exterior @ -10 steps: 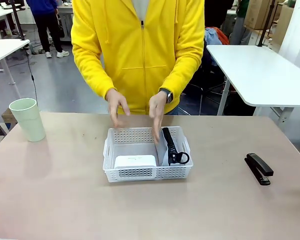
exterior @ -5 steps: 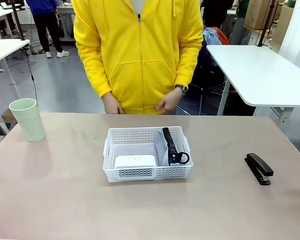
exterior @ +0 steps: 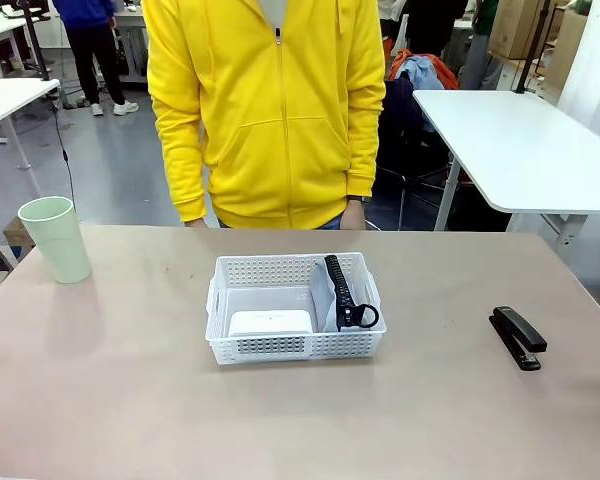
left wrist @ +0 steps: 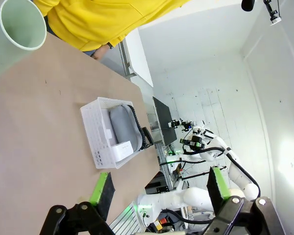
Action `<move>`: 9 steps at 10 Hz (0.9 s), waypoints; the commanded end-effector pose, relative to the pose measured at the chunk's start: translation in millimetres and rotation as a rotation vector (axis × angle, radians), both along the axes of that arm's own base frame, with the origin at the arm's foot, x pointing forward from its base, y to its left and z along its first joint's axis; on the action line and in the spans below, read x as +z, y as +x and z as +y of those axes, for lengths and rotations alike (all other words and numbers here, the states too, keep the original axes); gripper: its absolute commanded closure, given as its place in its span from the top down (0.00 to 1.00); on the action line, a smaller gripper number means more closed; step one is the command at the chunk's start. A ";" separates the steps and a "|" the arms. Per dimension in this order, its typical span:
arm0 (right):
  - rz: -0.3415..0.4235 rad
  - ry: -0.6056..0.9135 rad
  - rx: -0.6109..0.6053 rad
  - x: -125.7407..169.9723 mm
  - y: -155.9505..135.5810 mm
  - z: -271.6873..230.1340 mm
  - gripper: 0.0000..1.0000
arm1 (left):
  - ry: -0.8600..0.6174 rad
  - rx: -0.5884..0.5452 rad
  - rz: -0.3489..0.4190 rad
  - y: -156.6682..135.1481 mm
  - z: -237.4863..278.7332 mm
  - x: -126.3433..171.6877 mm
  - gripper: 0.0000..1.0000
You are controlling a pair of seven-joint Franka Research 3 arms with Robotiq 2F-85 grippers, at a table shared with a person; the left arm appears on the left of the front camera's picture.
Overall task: Efficiently arrange items inside the basket to fit them all.
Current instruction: Pick up the Stapler and place it inside the Organizing basket.
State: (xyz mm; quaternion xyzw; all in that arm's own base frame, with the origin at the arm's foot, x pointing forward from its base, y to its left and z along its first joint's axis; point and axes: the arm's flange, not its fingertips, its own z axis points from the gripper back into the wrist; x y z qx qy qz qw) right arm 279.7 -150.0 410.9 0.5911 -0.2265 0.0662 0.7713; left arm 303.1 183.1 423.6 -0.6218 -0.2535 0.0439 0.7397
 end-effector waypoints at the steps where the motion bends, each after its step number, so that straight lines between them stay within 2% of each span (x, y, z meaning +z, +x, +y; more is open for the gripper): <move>1: 0.015 0.023 -0.011 6.7 1.8 0.8 1.00 | -0.016 0.004 -0.033 1.1 -1.1 1.6 1.00; 7: 0.000 0.001 -0.001 0.1 0.0 0.0 1.00 | -0.016 0.004 -0.033 1.1 -1.1 1.6 1.00; 9: 0.078 -0.312 0.028 24.9 23.0 38.2 1.00 | -0.016 0.004 -0.033 1.1 -1.1 1.6 1.00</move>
